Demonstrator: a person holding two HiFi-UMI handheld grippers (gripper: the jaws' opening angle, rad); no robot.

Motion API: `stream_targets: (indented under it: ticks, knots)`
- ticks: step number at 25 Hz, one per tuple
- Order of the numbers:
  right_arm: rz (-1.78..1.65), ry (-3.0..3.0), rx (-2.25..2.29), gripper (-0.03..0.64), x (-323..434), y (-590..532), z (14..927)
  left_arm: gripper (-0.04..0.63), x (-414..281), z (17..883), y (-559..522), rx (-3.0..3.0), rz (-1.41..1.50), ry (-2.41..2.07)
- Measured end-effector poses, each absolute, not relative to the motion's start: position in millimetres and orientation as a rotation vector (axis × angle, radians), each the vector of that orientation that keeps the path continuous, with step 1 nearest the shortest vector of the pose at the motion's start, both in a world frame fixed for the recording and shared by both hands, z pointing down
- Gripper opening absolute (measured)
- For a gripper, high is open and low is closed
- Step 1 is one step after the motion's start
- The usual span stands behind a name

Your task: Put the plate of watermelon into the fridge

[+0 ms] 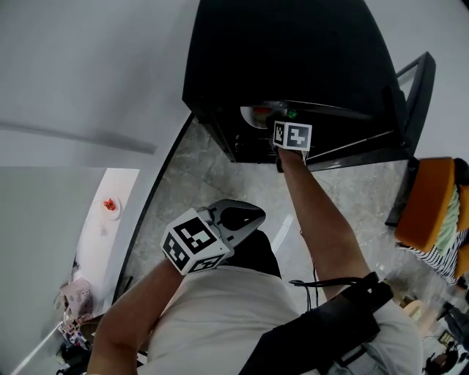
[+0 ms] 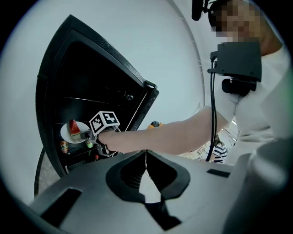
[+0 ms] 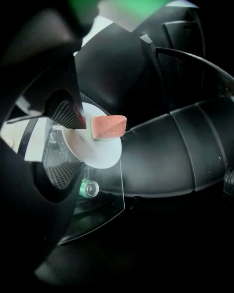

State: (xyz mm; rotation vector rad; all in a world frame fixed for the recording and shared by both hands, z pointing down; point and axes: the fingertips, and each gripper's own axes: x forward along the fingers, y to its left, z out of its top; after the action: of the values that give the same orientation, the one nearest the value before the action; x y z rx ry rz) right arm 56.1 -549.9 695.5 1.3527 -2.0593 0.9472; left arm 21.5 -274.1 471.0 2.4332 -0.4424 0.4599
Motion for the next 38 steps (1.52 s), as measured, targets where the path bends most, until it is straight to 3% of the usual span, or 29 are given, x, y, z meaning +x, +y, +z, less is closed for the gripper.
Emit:
stream_targets:
  ticks: [18, 29, 31, 36, 38]
  knots:
    - [0.753, -1.989, 1.358, 0.249, 72, -525, 677, 0.011, 10, 459, -242, 2.449, 0.449, -0.474]
    - [0.769, -2.070, 1.294, 0.239, 62, -429, 620, 0.012, -5, 431, -176, 2.490, 0.458, -0.453]
    - [0.789, -2.107, 1.255, 0.218, 53, -399, 613, 0.011, -15, 422, -155, 2.456, 0.427, -0.458]
    - [0.825, -2.133, 1.242, 0.052, 45, -316, 566, 0.011, -35, 401, -109, 2.455, 0.371, -0.476]
    - [0.854, -2.153, 1.231, 0.026, 38, -278, 553, 0.011, -47, 396, -87, 2.467, 0.386, -0.487]
